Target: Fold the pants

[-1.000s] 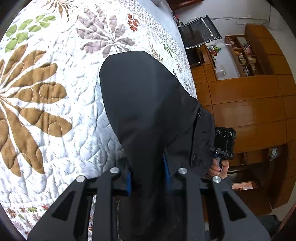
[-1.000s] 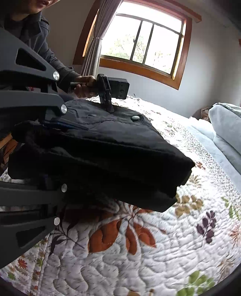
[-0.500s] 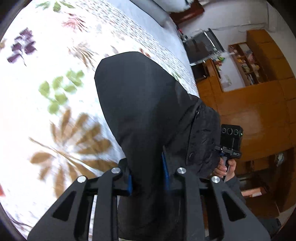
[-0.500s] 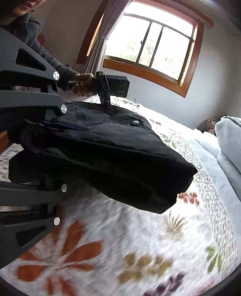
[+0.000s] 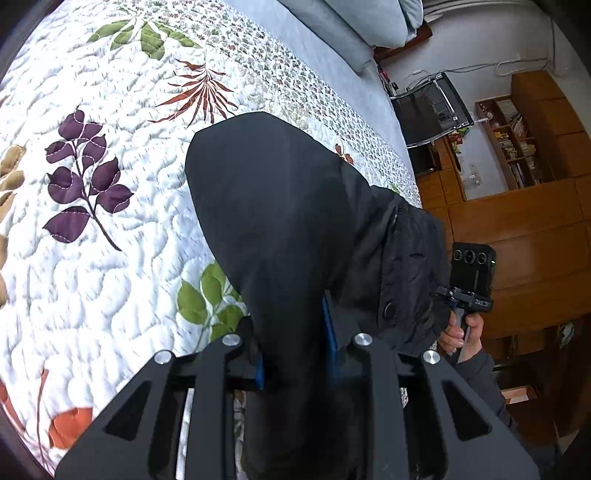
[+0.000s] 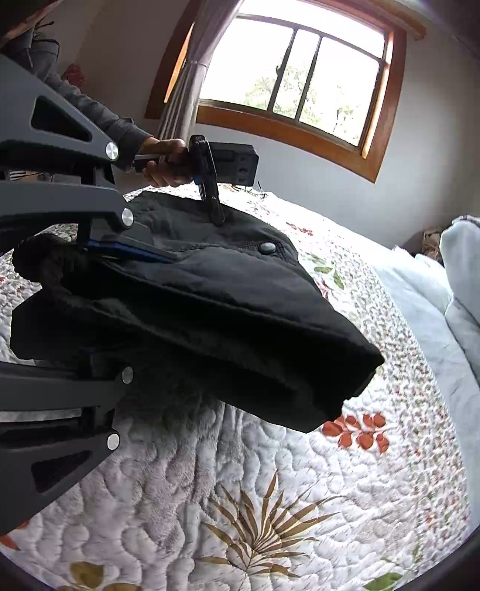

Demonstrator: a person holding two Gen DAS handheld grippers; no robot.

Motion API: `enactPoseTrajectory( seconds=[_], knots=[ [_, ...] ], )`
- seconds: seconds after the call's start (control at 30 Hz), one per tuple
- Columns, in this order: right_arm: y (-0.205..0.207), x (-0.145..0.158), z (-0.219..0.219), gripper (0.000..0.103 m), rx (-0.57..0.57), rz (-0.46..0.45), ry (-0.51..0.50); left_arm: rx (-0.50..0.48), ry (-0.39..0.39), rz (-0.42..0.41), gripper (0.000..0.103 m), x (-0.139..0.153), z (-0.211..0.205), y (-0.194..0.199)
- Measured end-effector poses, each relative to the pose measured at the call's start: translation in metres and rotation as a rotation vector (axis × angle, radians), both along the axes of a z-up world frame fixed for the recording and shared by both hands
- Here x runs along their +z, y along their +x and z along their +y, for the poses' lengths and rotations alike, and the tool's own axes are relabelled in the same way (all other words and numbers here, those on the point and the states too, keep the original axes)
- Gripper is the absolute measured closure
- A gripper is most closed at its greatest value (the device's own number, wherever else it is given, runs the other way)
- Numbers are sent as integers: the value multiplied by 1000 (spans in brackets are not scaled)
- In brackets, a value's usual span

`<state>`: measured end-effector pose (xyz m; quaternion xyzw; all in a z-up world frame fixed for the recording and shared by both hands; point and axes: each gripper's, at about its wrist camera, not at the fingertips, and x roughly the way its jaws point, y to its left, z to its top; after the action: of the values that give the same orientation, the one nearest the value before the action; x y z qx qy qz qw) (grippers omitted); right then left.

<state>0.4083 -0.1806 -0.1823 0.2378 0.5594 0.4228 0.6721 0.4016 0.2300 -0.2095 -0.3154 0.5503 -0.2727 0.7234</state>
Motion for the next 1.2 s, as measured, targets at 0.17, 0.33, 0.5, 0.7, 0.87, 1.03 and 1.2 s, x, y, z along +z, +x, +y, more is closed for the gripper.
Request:
enactPoseTrajectory(
  seconds=[0.17,0.33,0.5,0.7,0.87,1.03,1.2],
  knots=[
    [0,-26,-9,60,-18,26,-15,-2,-27,-19,74,-9,5,-3],
    [-5,-35,-11,39,-60,24,-65,29,-3,-35,57,-25,15,-16],
    [-17,-13,-31,33,-130,-26,-96,120,86,-96,46,-3,34,-31],
    [-57,43,-45,33,-164,-195,-28,131,116,-208,31,51,37,-88],
    [-72,36,-17,33,-110,-204,-62,66,131,-226,28,45,3,-134],
    [-61,2,-18,36,-125,-118,-100,58,193,-238,26,27,-10,-146],
    [-52,38,-21,34,-152,-202,-53,21,218,-265,24,48,-14,-143]
  ],
)
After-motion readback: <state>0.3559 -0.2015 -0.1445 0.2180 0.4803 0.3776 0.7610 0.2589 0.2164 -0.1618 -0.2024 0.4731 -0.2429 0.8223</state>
